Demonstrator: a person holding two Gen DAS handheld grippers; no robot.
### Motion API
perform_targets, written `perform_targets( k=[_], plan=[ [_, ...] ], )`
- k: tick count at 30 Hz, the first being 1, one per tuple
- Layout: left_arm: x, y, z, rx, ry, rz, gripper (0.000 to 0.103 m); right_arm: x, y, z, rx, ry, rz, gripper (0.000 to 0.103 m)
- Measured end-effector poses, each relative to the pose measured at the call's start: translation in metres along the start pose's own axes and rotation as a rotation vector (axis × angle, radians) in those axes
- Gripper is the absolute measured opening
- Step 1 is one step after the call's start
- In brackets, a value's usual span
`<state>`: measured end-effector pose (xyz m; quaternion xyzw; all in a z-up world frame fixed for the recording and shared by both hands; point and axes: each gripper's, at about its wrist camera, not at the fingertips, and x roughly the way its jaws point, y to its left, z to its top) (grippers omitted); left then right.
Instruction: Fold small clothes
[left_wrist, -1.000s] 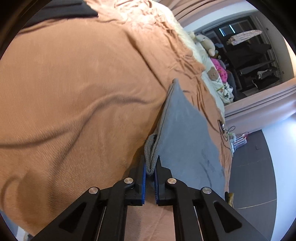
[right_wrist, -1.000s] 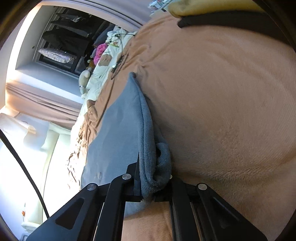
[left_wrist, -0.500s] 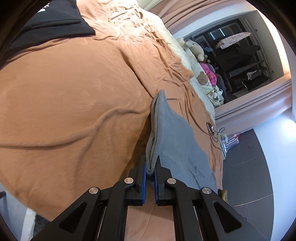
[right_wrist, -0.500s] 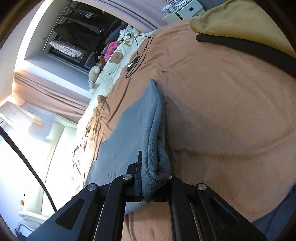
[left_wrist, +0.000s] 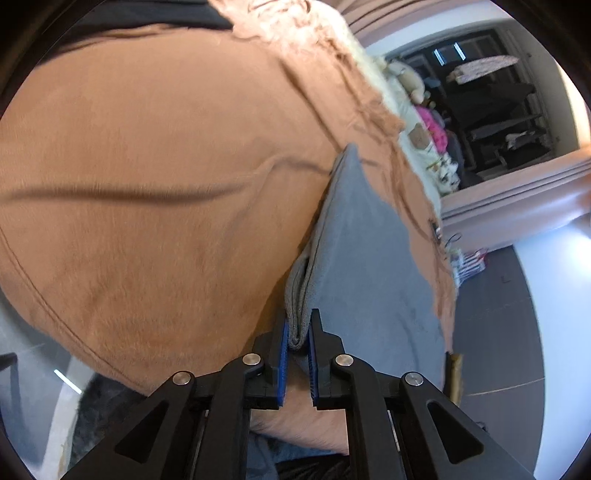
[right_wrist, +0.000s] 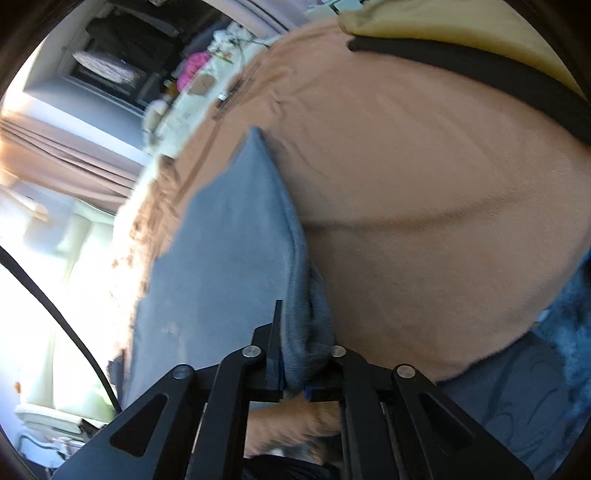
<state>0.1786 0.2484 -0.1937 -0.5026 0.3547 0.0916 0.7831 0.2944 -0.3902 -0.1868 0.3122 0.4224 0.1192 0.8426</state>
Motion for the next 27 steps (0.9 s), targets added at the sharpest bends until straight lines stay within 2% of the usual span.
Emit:
perform_targets(
  k=[1, 2, 3, 4, 5, 10, 15, 21, 22, 27],
  plan=[
    [0.003, 0.001, -0.002, 0.004, 0.008, 0.005, 0.014, -0.002, 0.0, 0.002, -0.008, -0.01, -0.032, 0.021],
    [0.005, 0.002, -0.003, 0.003, 0.014, -0.004, 0.027, -0.006, -0.001, 0.005, -0.015, -0.03, -0.07, 0.031],
    [0.006, 0.003, -0.004, -0.002, 0.016, -0.021, 0.043, -0.01, -0.001, 0.006, -0.017, -0.053, -0.087, 0.052],
    [0.006, 0.004, -0.005, -0.006, 0.014, -0.037, 0.05, -0.016, -0.001, 0.009, -0.015, -0.08, -0.105, 0.062],
    [0.006, 0.005, -0.006, -0.004, 0.01, -0.046, 0.053, -0.022, -0.003, 0.013, -0.014, -0.104, -0.118, 0.062],
    [0.012, 0.007, -0.005, -0.014, 0.014, -0.07, 0.053, -0.036, 0.014, 0.024, -0.083, -0.159, -0.108, 0.062],
    [0.014, 0.012, -0.004, -0.024, 0.001, -0.088, 0.051, -0.023, 0.061, 0.018, -0.228, -0.177, -0.111, 0.062],
    [0.015, 0.021, -0.001, -0.037, 0.001, -0.092, 0.03, 0.005, 0.102, 0.0, -0.37, -0.172, -0.088, 0.061],
    [0.016, 0.023, 0.0, -0.041, 0.001, -0.095, 0.027, 0.008, 0.098, -0.005, -0.388, -0.165, -0.08, 0.061],
    [0.015, 0.03, 0.001, -0.049, 0.001, -0.115, 0.013, 0.044, 0.126, -0.016, -0.494, -0.089, -0.062, 0.061]
  ],
)
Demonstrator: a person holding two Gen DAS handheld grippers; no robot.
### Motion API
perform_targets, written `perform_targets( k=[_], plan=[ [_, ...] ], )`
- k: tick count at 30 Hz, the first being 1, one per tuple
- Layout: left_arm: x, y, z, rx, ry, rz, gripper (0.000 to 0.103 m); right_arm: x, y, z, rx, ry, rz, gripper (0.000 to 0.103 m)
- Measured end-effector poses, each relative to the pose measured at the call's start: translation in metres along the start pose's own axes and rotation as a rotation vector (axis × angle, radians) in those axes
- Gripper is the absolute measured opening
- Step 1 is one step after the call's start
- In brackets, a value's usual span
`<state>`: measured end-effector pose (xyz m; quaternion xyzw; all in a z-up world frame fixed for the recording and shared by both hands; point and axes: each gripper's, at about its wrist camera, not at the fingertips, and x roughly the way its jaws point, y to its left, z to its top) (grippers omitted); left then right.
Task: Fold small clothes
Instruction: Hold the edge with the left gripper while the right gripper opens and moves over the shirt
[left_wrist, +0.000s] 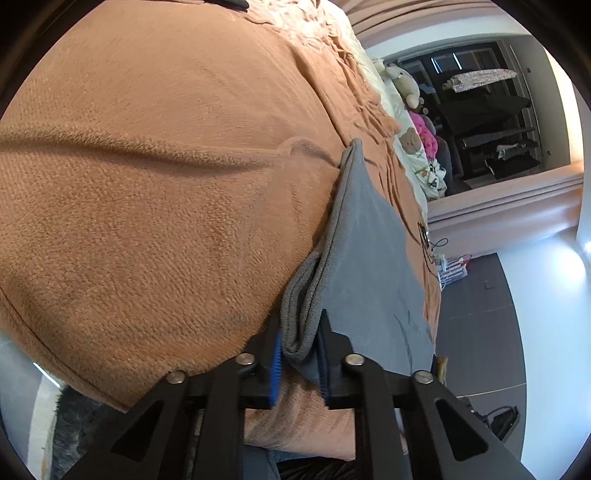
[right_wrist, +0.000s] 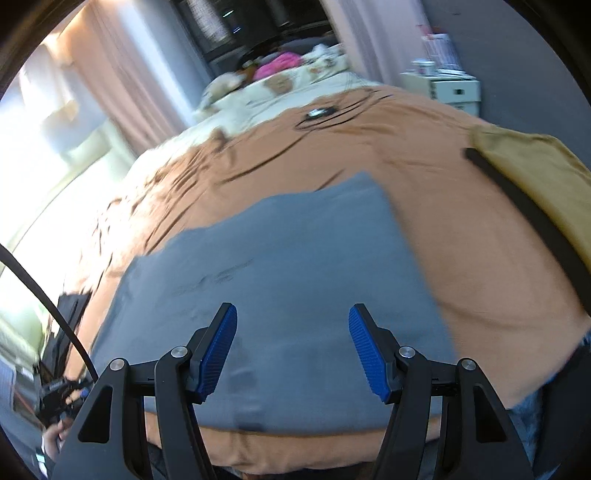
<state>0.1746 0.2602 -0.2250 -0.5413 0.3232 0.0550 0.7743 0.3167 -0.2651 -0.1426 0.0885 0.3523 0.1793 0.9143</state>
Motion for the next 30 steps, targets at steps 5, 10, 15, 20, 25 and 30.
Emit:
perform_targets(
  k=[5, 10, 15, 20, 25, 30],
  plan=[
    [-0.003, 0.002, 0.0, 0.0, -0.001, -0.028, 0.01, 0.042, 0.037, -0.003, -0.095, 0.091, 0.025, 0.059],
    [-0.007, 0.003, -0.001, -0.007, -0.006, -0.058, 0.009, 0.084, 0.068, 0.008, -0.178, 0.167, 0.012, 0.055],
    [-0.009, 0.004, -0.003, -0.015, -0.016, -0.081, 0.009, 0.13, 0.096, 0.013, -0.277, 0.262, -0.048, 0.051],
    [-0.013, 0.012, -0.006, -0.049, -0.023, -0.103, 0.009, 0.17, 0.121, 0.03, -0.314, 0.29, -0.098, 0.051],
    [-0.015, 0.019, -0.007, -0.071, -0.026, -0.118, 0.009, 0.2, 0.136, 0.049, -0.331, 0.288, -0.129, 0.051],
    [-0.017, 0.019, -0.01, -0.074, -0.031, -0.122, 0.009, 0.23, 0.147, 0.065, -0.321, 0.293, -0.152, 0.051]
  ],
)
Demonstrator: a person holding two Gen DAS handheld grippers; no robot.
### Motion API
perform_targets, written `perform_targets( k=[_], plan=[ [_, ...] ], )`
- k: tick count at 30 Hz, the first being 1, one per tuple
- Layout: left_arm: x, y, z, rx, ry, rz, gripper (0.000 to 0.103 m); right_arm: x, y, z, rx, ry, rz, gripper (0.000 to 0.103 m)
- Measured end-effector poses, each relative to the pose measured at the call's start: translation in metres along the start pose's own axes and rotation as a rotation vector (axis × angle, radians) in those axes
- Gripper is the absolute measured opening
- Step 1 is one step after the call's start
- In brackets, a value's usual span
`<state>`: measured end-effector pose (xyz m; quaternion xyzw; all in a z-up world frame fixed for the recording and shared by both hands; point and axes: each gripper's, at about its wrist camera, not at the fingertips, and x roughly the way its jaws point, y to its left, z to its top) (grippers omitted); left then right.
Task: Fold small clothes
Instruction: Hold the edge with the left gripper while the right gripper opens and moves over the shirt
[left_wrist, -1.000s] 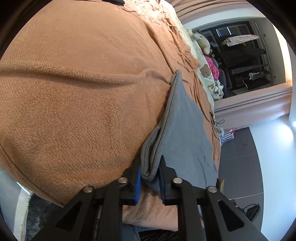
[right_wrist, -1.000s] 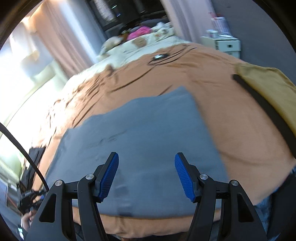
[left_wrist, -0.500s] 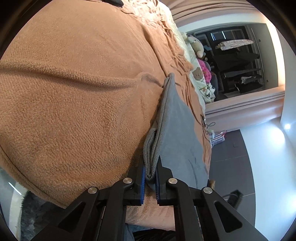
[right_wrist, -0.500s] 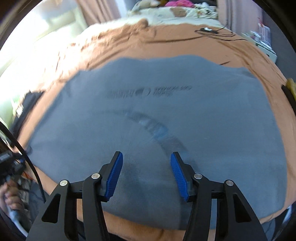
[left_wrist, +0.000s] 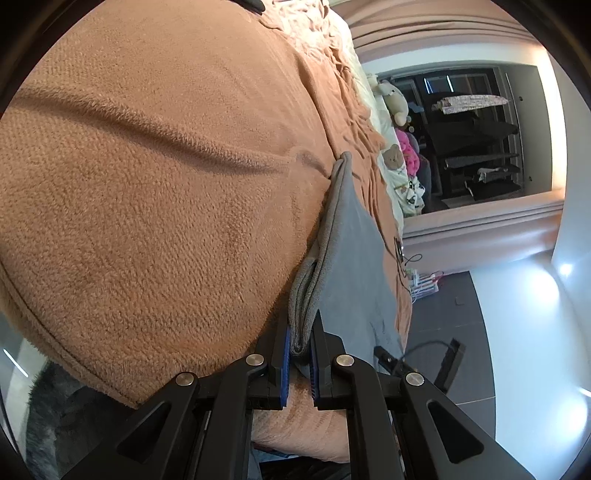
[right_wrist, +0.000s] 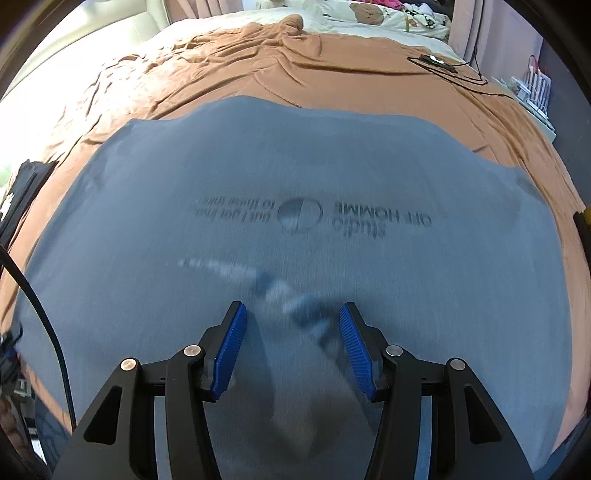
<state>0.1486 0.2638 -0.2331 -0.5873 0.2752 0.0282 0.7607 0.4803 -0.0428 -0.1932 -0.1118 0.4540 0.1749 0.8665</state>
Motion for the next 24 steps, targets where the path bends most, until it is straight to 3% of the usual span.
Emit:
perform_targets(
  k=[7, 24],
  plan=[
    [-0.003, 0.007, 0.0, -0.046, 0.001, -0.019, 0.009, 0.015, 0.0, 0.011, 0.005, 0.002, -0.011, 0.051],
    [0.0, 0.004, -0.001, -0.09, -0.002, 0.018, 0.008, 0.038, -0.006, 0.038, 0.004, -0.027, 0.012, 0.051]
  ],
)
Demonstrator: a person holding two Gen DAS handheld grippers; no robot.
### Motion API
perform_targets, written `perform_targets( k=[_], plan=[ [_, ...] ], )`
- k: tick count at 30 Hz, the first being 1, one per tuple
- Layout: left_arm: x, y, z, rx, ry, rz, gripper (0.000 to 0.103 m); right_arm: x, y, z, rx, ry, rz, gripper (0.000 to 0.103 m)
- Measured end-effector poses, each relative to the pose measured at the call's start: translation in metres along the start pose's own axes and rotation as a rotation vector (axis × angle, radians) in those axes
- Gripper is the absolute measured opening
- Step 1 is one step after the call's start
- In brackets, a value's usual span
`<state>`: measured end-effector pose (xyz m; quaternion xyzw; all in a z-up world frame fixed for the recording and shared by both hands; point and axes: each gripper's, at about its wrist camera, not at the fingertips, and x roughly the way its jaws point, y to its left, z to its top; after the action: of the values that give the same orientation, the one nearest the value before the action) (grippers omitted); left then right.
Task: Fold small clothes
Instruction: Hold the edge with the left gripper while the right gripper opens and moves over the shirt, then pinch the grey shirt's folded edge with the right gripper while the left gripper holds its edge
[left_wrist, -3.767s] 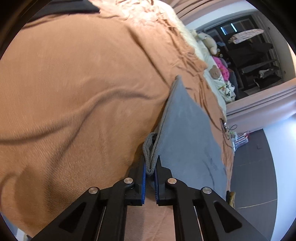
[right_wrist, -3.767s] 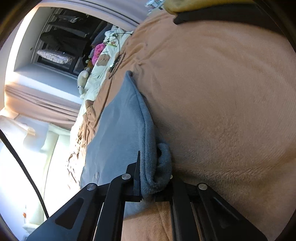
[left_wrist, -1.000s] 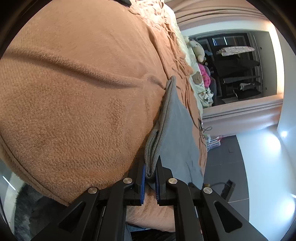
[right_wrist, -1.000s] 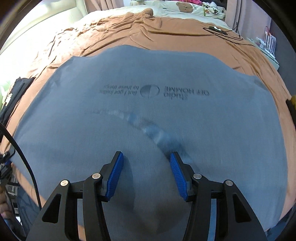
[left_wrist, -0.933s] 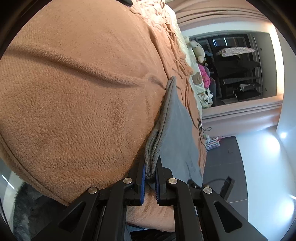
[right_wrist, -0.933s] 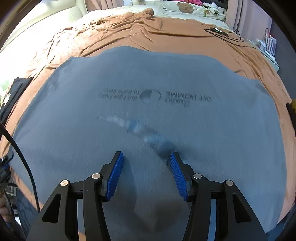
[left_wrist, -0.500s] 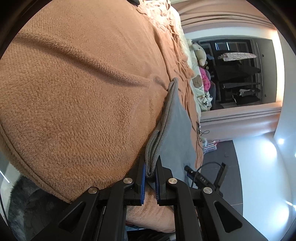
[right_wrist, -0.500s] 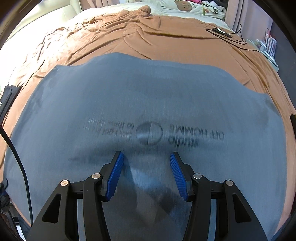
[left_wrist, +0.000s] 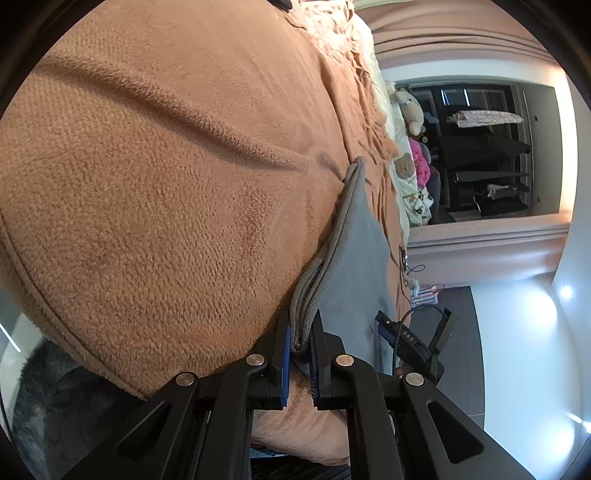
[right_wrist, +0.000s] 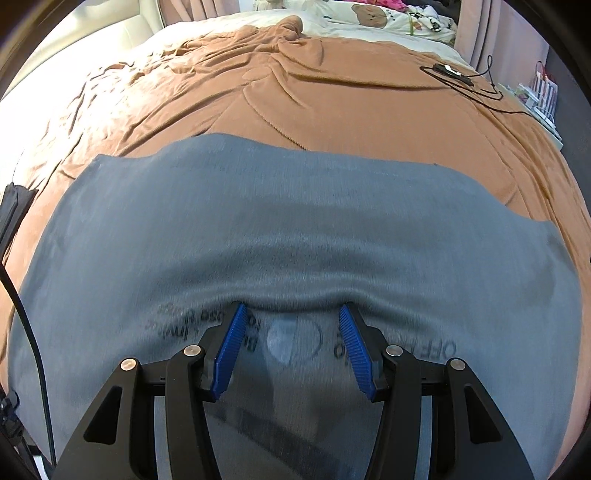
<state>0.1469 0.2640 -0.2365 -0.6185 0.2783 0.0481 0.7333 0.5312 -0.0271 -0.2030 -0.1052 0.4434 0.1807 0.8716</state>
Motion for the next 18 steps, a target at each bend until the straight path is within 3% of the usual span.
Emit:
perform_targets(
  k=[13, 18],
  plan=[
    [-0.001, -0.005, -0.009, -0.013, -0.021, 0.044, 0.008, 0.022, -0.009, 0.028, 0.0, -0.003, 0.026, 0.051],
    [-0.002, -0.005, -0.009, -0.024, -0.02, 0.036, 0.008, 0.005, -0.022, 0.028, 0.063, -0.001, 0.078, 0.051]
  ],
)
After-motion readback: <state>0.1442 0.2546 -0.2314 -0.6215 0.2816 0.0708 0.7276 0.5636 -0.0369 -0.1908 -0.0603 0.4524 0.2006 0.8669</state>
